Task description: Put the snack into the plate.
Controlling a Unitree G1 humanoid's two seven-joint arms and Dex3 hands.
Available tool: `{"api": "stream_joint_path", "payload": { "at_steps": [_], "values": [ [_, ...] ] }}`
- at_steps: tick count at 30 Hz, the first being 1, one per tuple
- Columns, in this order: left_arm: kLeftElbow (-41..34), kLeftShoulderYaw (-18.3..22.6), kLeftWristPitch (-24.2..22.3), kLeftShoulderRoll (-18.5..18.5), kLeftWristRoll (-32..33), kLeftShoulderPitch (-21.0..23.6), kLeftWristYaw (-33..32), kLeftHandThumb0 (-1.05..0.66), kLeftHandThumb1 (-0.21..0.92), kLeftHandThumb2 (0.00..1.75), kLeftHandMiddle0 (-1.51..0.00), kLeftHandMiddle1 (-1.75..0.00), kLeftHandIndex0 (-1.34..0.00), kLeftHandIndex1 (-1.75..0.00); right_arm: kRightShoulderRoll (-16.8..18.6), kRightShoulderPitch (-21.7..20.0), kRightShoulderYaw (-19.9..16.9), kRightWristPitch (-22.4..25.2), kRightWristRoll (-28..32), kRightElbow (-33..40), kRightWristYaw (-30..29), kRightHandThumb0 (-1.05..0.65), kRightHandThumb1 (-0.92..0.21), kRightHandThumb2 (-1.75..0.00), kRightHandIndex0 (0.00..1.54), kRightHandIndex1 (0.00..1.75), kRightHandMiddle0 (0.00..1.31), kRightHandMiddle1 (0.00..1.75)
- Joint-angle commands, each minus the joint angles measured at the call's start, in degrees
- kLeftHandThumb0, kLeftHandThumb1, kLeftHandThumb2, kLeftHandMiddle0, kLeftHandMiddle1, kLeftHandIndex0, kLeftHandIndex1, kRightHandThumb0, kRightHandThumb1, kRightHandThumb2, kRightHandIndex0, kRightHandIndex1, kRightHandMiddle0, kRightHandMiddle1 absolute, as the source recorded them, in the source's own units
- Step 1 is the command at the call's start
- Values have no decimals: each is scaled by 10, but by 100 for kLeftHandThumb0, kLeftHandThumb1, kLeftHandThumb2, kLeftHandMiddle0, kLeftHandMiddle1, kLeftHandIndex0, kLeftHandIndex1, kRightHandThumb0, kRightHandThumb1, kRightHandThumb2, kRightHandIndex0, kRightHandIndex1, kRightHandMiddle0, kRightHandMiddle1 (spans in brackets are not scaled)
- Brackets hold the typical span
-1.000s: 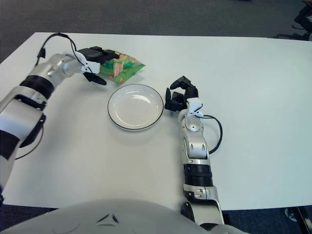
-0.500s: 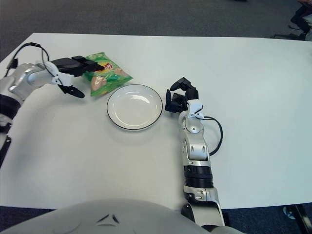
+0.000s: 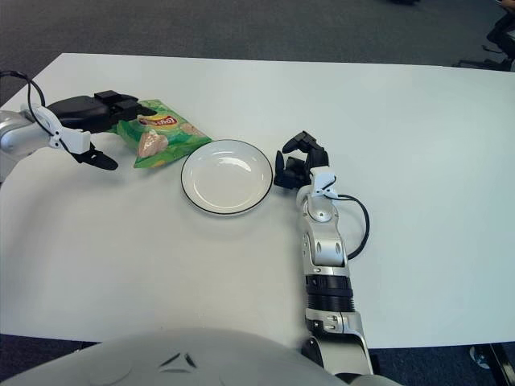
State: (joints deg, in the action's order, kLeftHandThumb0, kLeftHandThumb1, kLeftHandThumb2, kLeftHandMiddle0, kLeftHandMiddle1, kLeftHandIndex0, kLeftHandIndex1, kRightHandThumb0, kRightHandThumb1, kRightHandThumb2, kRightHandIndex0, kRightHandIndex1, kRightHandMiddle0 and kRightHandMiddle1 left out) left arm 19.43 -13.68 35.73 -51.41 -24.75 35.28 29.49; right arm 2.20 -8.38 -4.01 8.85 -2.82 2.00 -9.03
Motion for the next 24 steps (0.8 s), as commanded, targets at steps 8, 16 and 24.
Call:
{"api": "stream_joint_path", "payload": {
  "at_steps": [8, 16, 24],
  "values": [
    [13, 10, 18, 16, -15, 8, -26, -83, 70, 61, -6, -28, 0, -49, 8, 47, -3, -20, 7, -38, -1, -51, -26, -139, 129, 175, 67, 175],
    [27, 11, 39, 34, -42, 25, -73, -74, 63, 66, -7, -27, 0, -50, 8, 46, -4, -22, 6, -42, -3, -51, -25, -140, 130, 175, 67, 175],
    [43, 15, 71, 43, -76, 36, -145, -68, 53, 77, -8, -25, 0, -48, 8, 46, -5, -26, 9, -45, -1, -51, -24, -140, 131, 175, 67, 175]
  ]
}}
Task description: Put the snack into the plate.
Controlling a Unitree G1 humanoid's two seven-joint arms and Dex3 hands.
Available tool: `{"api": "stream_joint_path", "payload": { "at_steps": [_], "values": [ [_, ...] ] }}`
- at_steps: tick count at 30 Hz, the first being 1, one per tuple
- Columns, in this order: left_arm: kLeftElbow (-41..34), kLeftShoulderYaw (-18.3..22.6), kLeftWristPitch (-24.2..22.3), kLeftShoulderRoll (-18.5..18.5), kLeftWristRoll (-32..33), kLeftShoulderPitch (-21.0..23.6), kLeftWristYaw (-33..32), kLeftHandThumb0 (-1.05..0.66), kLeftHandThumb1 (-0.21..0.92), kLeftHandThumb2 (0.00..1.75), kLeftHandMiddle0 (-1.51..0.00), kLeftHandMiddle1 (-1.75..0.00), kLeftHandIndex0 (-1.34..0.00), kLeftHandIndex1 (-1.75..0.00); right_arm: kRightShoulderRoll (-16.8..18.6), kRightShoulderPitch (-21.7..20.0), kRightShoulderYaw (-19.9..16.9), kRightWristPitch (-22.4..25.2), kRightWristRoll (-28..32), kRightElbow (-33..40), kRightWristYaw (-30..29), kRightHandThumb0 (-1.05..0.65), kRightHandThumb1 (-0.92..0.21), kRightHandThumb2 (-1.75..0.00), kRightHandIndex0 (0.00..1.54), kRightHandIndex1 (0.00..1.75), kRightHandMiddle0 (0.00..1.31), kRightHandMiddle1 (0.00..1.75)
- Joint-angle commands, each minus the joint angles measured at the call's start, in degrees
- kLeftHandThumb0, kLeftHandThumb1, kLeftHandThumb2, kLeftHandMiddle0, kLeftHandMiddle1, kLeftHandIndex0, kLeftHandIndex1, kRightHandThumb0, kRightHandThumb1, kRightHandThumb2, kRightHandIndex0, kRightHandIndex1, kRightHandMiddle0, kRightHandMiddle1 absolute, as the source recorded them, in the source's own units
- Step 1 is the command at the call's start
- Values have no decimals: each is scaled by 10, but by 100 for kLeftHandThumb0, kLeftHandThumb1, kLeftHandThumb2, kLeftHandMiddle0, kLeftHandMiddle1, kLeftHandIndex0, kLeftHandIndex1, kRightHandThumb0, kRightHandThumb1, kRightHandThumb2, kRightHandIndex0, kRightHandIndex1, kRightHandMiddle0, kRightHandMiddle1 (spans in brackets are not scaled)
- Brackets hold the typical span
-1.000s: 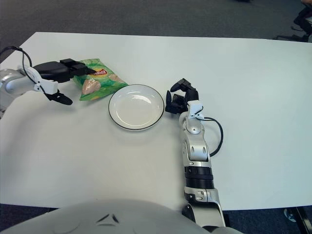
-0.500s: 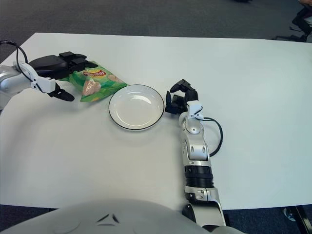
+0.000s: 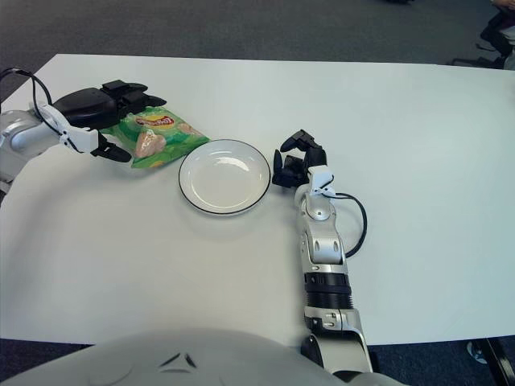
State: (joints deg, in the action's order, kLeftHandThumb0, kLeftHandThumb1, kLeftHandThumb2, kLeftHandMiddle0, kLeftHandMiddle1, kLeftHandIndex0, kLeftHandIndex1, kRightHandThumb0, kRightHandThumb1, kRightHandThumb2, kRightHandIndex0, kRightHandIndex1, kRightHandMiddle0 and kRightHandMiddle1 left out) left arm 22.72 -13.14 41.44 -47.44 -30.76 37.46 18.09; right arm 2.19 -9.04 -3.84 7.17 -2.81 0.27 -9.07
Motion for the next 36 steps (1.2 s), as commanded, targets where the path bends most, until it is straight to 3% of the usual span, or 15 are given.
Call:
{"api": "stream_joint_path", "payload": {
  "at_steps": [1, 8, 15, 27, 36],
  "values": [
    [14, 10, 19, 4, -20, 16, -39, -68, 52, 77, -7, -25, 0, -47, 8, 52, -6, -9, 9, -28, -1, -51, -24, -140, 131, 175, 67, 175],
    [65, -7, 47, 13, -56, 50, -82, -66, 46, 81, -3, -21, 0, -41, 9, 51, -6, -9, 7, -29, -3, -51, -24, -141, 131, 175, 68, 175],
    [144, -39, 55, 36, -103, 97, -115, -64, 40, 87, -2, -18, 0, -48, 9, 51, -6, -10, 7, -29, -3, -51, -24, -141, 131, 175, 68, 175],
    [232, -87, 54, 56, -153, 136, -163, -77, 47, 78, 0, -14, 0, -43, 9, 52, -6, -8, 8, -28, -3, -51, -24, -141, 131, 175, 68, 175],
    [291, -124, 61, 67, -156, 174, -117, -79, 45, 75, 0, -2, 0, -34, 9, 55, -6, -11, 9, -24, -1, -51, -24, -140, 131, 175, 67, 175]
  ]
}}
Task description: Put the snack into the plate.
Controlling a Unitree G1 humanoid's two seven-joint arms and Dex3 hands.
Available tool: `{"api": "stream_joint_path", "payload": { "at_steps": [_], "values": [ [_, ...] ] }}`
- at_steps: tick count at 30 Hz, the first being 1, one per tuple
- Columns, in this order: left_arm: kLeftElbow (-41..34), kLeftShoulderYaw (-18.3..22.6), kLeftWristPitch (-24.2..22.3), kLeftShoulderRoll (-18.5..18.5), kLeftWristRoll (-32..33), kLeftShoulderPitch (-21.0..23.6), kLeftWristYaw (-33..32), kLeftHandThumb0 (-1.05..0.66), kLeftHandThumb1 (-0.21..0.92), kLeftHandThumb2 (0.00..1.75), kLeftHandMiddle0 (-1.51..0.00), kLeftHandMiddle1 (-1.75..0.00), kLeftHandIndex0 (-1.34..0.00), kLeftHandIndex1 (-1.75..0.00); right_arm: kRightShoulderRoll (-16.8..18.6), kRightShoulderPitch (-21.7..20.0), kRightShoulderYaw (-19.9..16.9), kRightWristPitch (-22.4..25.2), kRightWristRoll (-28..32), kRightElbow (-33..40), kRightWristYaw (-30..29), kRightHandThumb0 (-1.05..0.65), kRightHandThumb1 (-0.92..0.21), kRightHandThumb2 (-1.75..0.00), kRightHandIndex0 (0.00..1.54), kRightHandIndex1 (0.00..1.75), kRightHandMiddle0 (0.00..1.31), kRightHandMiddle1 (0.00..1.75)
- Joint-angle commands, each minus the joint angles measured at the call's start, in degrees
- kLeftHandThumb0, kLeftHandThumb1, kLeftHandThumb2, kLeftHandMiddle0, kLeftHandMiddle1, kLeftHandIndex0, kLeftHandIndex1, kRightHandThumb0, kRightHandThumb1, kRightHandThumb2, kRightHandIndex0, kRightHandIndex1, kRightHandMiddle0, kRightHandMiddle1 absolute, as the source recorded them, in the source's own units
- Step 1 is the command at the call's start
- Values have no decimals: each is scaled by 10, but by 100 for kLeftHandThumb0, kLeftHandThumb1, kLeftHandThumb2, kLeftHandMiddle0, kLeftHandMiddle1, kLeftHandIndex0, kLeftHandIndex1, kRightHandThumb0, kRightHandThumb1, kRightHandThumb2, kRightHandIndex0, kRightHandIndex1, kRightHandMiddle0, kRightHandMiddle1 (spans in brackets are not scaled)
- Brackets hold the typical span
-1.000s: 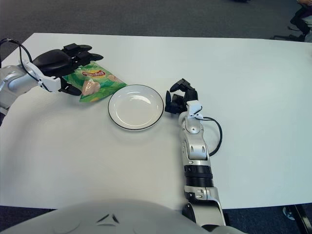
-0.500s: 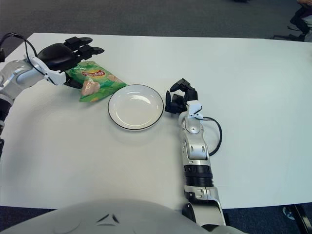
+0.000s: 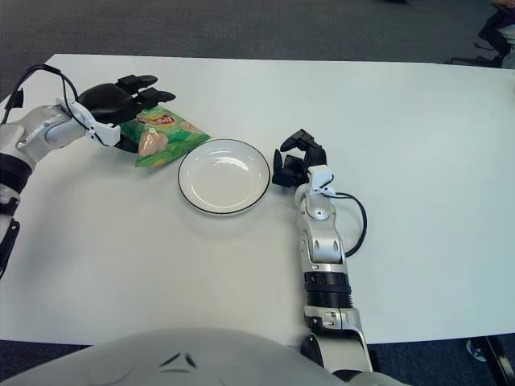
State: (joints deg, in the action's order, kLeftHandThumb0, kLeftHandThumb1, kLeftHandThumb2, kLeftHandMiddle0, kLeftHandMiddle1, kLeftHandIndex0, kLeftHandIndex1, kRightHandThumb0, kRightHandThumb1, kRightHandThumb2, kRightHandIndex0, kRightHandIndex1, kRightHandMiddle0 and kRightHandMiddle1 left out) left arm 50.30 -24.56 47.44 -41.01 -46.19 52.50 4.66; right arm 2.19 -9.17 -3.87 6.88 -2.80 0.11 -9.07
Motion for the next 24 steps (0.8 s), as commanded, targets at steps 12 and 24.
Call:
{"api": "stream_joint_path", "payload": {
  "at_steps": [12, 24],
  "values": [
    [41, -47, -66, 38, 26, 64, 245, -75, 28, 82, 0, 0, 0, -24, 10, 61, -3, -2, 8, -10, 0, -51, -25, -140, 131, 175, 67, 175],
    [73, -90, -88, 62, 14, 80, 281, -81, 28, 83, 0, 0, 0, -14, 10, 63, 0, 5, 8, -1, 2, -51, -24, -141, 131, 175, 68, 175]
  ]
}}
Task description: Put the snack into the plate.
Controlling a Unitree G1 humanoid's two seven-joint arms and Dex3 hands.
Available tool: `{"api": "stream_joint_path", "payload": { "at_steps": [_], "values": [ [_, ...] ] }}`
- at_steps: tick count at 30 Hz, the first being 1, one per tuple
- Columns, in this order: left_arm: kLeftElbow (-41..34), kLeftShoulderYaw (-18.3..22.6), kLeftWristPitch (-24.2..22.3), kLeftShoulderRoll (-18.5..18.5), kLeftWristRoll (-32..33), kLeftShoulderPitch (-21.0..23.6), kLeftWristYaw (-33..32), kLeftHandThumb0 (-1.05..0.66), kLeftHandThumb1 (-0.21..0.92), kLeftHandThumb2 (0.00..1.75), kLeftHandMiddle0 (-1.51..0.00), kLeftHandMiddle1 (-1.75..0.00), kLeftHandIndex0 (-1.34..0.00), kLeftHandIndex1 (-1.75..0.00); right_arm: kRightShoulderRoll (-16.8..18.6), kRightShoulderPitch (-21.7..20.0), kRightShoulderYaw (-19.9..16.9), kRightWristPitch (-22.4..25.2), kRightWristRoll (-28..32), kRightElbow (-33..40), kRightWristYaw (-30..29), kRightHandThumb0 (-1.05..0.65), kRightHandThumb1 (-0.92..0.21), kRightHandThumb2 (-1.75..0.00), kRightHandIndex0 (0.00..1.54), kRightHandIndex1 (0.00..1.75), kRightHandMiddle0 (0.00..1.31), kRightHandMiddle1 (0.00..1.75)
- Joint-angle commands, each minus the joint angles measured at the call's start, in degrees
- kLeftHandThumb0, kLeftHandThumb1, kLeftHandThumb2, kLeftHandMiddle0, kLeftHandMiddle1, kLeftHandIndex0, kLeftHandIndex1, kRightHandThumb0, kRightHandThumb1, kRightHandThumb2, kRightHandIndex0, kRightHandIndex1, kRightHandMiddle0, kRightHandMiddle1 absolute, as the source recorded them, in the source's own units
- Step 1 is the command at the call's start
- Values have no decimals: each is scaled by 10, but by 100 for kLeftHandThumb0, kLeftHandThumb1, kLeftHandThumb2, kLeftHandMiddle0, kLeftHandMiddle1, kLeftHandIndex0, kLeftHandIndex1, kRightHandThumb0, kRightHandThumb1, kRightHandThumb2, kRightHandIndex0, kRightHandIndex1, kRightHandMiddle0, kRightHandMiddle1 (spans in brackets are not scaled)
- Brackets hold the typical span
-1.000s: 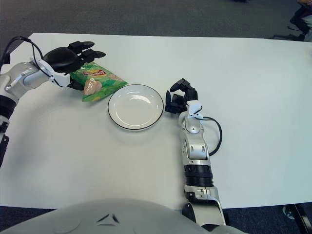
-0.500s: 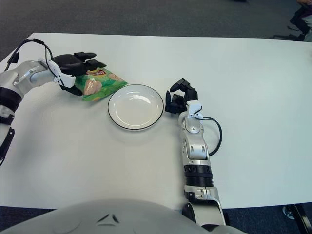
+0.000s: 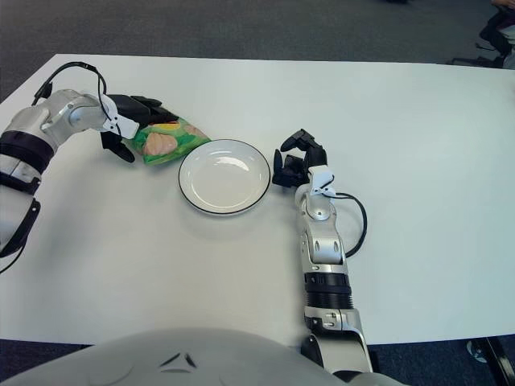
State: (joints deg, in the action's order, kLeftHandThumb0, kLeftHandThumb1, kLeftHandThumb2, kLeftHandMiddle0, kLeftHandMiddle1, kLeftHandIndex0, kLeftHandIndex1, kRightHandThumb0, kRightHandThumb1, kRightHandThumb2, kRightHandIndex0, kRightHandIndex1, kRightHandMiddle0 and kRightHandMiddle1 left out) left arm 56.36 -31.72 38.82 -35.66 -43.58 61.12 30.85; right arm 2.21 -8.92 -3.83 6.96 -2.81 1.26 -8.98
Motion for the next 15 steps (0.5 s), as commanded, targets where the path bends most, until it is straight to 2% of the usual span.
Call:
{"api": "stream_joint_path", "payload": {
  "at_steps": [1, 9, 13, 15],
  "values": [
    [13, -21, -2, 10, -12, -6, 19, -82, 29, 83, 0, 0, 0, -13, 9, 61, -1, 5, 8, -12, 2, -51, -24, -141, 131, 175, 68, 175],
    [9, -35, -26, 16, -25, -13, -18, -79, 34, 83, -8, -5, 0, -11, 10, 61, -2, 8, 11, -10, 6, -51, -24, -141, 130, 175, 68, 175],
    [7, -45, -44, 19, -40, -17, -47, -84, 45, 73, -12, -14, 0, -23, 9, 61, -2, 9, 10, -10, 7, -51, -24, -141, 130, 175, 68, 175],
    [5, -50, -51, 22, -48, -22, -64, -83, 47, 72, -8, -35, 0, -39, 9, 61, -2, 8, 9, -9, 7, -51, -24, -141, 129, 175, 67, 175]
  ]
}}
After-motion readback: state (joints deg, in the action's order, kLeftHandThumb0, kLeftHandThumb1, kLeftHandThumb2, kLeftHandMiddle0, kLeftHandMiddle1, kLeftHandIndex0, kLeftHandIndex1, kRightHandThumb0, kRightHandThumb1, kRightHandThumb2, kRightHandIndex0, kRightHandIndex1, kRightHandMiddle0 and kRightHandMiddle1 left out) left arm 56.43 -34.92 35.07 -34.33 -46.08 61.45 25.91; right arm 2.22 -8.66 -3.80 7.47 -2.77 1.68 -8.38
